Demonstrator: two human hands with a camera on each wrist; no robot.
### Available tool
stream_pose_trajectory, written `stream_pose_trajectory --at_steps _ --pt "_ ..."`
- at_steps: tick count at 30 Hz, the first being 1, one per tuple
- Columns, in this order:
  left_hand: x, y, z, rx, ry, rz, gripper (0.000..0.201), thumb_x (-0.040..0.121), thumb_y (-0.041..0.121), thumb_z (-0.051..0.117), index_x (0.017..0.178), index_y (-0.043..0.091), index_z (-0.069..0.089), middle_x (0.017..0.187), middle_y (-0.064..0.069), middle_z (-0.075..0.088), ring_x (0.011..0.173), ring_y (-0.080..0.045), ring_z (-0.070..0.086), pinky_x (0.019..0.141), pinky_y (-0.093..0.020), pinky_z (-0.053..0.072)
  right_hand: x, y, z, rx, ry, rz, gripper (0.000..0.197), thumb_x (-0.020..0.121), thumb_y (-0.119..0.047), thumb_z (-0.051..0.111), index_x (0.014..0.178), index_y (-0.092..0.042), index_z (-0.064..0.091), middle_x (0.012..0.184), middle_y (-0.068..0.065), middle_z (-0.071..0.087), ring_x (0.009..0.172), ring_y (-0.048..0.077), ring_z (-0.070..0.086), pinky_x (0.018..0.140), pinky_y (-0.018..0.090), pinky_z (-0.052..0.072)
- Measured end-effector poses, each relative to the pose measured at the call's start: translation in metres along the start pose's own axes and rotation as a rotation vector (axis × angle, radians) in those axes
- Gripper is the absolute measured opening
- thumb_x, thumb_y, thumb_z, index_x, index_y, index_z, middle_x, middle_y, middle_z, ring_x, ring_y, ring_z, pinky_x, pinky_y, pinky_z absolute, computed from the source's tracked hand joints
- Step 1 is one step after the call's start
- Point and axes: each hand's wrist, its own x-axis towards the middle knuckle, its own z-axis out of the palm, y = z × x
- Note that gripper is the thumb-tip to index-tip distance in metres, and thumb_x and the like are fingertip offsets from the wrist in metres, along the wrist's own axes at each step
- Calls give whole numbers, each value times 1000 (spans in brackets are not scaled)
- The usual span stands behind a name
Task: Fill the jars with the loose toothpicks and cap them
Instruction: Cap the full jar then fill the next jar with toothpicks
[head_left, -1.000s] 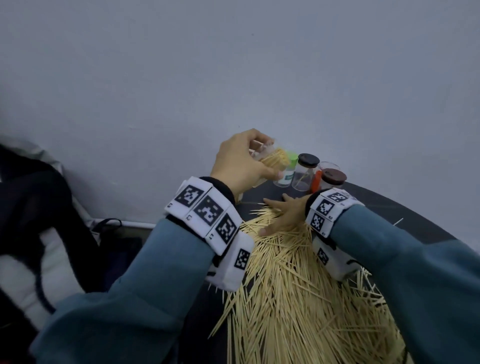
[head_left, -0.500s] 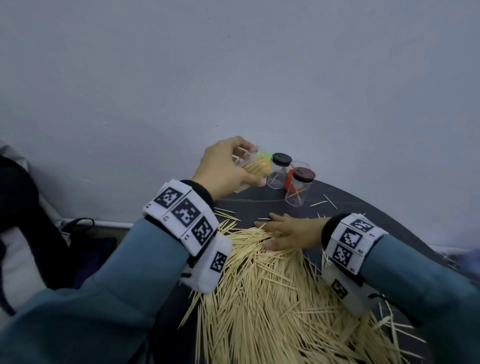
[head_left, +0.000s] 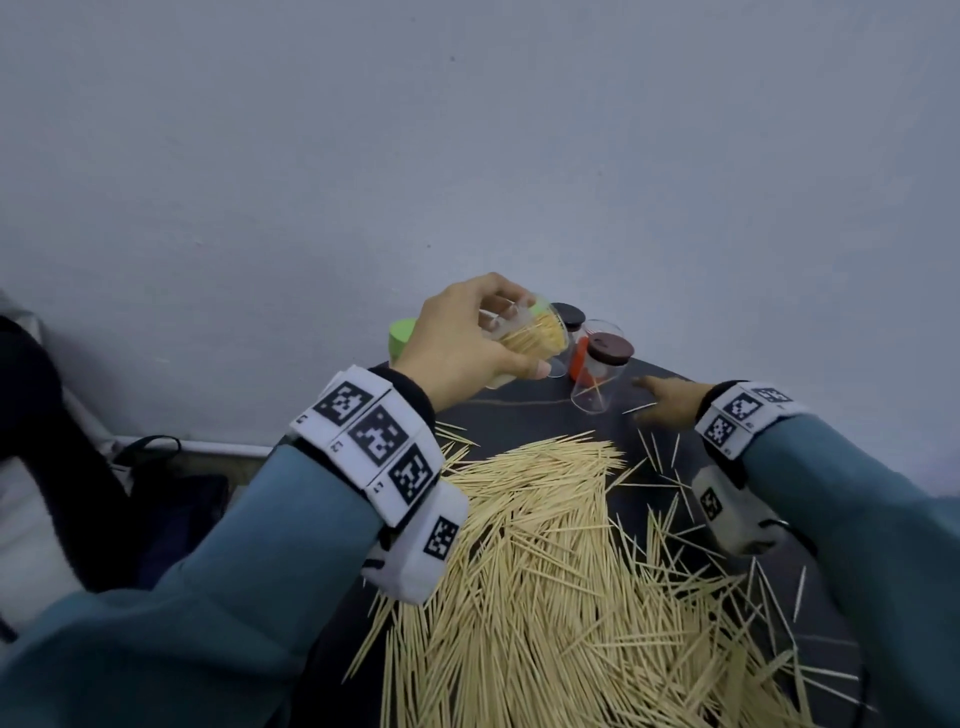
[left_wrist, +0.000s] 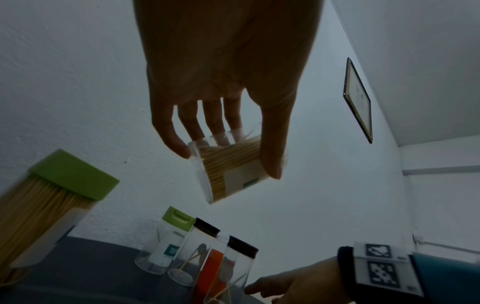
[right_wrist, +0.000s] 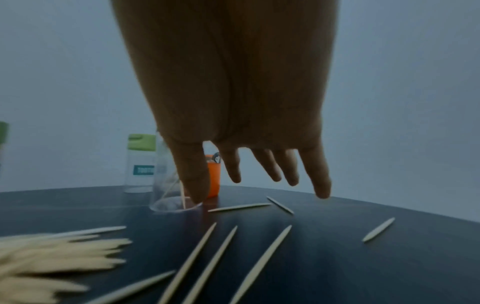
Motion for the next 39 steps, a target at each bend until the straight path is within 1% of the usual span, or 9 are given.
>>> stream_pose_trajectory --at_steps 11,15,18,22,24,27,31,35,39 --pt "2 0 7 1 -50 16 53 60 20 88 106 24 61 102 7 61 94 -11 57 71 -15 46 -3 0 11 -42 -64 2 37 96 -7 35 130 3 45 136 18 47 122 30 48 97 29 39" --pt "-2 1 11 25 -66 18 55 59 21 88 108 22 61 106 4 63 97 -13 57 72 -17 45 -35 -6 23 -80 -80 -73 46 98 -6 31 143 1 25 154 14 19 136 32 32 109 33 28" --pt "-6 2 16 38 -88 13 57 59 21 89 109 22 62 109 2 64 98 -14 57 74 -19 43 -61 -11 31 -48 -115 -155 50 97 -5 31 146 -2 19 156 14 11 140 31 23 113 32 21" --pt "-11 4 21 49 -137 9 56 59 22 88 108 25 61 110 2 63 99 -14 58 71 -16 44 -81 -9 26 20 -161 -241 46 96 -8 38 142 -14 37 150 9 33 135 24 35 111 31 27" --pt "-12 5 23 41 -146 9 54 60 22 88 106 27 60 111 2 63 100 -14 58 72 -17 44 -79 -3 17 61 -108 -210 47 96 -10 40 142 -16 36 144 5 41 131 22 40 105 27 31" --pt "-12 5 23 33 -144 8 55 59 22 88 106 28 60 110 2 63 99 -15 58 76 -23 44 -63 17 10 84 15 -58 51 95 -7 39 144 -13 30 148 9 36 134 24 37 104 24 29" --pt "-9 5 20 35 -146 16 54 60 22 88 106 27 60 109 2 64 97 -14 59 76 -23 44 -42 35 17 53 -13 117 43 98 -14 39 139 -4 35 144 14 40 131 28 41 103 28 31" --pt "-7 6 19 34 -147 23 53 60 22 88 105 26 61 108 2 64 98 -15 59 75 -23 44 -39 32 21 49 -42 152 45 100 -31 36 129 0 48 137 16 48 123 28 48 97 28 36" --pt "-8 6 20 44 -146 21 53 60 22 88 106 26 60 108 2 63 99 -15 58 76 -24 42 -47 18 23 22 -64 102 46 101 -32 34 125 3 50 135 19 49 119 30 50 92 27 40"
